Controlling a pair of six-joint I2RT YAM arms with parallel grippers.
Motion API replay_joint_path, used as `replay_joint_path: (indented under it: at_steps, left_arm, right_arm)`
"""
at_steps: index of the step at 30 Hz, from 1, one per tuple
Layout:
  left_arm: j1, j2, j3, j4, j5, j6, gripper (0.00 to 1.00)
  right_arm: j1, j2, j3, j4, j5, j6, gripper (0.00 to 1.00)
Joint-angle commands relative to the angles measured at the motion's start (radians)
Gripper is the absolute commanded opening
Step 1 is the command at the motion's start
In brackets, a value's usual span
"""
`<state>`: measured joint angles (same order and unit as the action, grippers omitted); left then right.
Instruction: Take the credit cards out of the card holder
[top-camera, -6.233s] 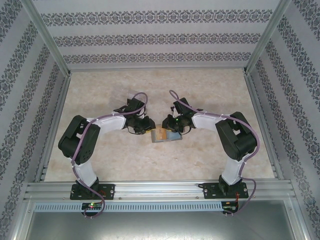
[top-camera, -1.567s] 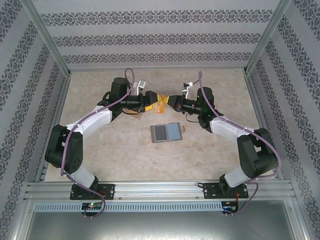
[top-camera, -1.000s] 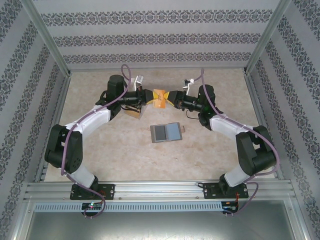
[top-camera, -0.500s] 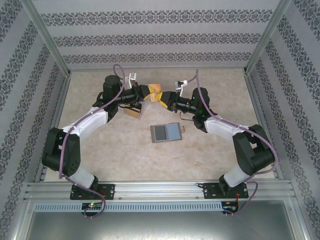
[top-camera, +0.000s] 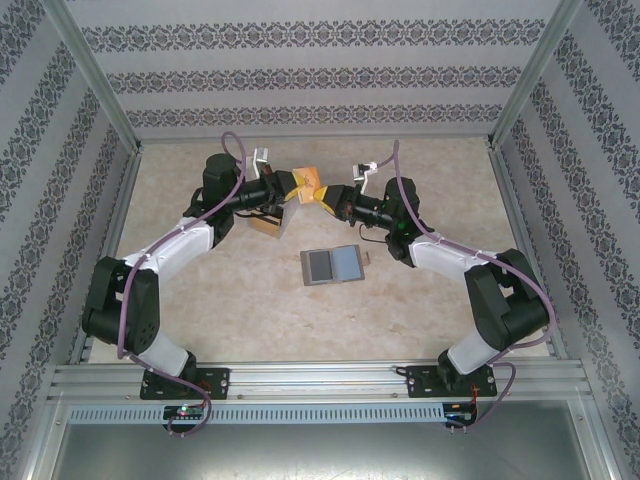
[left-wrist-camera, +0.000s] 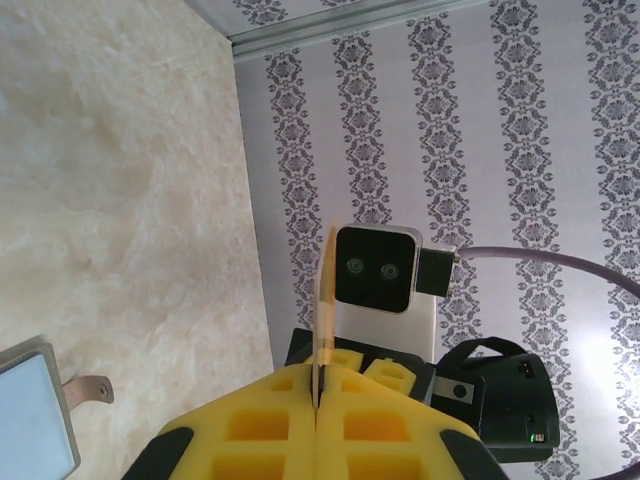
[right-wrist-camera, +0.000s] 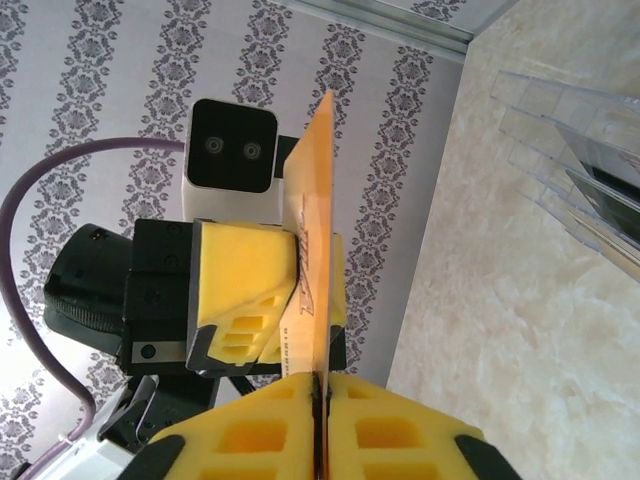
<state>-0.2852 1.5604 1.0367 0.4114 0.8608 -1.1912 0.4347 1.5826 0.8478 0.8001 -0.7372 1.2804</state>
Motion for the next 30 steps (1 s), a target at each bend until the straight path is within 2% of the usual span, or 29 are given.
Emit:
replay_joint_path:
  at_steps: [1,7,12,16,20,26,30]
  left_arm:
    - [0.023,-0.054,-0.019,-0.025,0.01,0.009,0.22]
    - [0.108,-0.174,-0.06,-0.392,-0.079,0.16,0.71]
    - [0.224,-0.262,-0.02,-0.832,-0.198,0.355,0.89]
    - [0.328,-0.295,0.013,-1.049,-0.247,0.476,0.97]
    - [0.434,-0.319,0.037,-1.166,-0.249,0.57,0.99]
    - [0.465,-0.335,0.052,-1.236,-0.372,0.722,0.99]
    - [0.465,-0.343,0.033,-1.227,-0.432,0.744,0.99]
  right_arm:
    - [0.006,-0.022,-0.003,-0.029,0.045,-0.068,0.0]
    - [0.029,-0.042,0.017,-0.255,0.126,-0.287,0.0]
    - [0.068,-0.022,0.076,-0.433,0.216,-0.499,0.0]
    - [0.128,0.023,0.198,-0.661,0.335,-0.719,0.0]
    - [0.186,0.088,0.328,-0.81,0.416,-0.914,0.0]
    - [0.274,0.203,0.544,-1.007,0.53,-1.237,0.0]
    - [0.313,0.301,0.69,-1.127,0.582,-1.391,0.0]
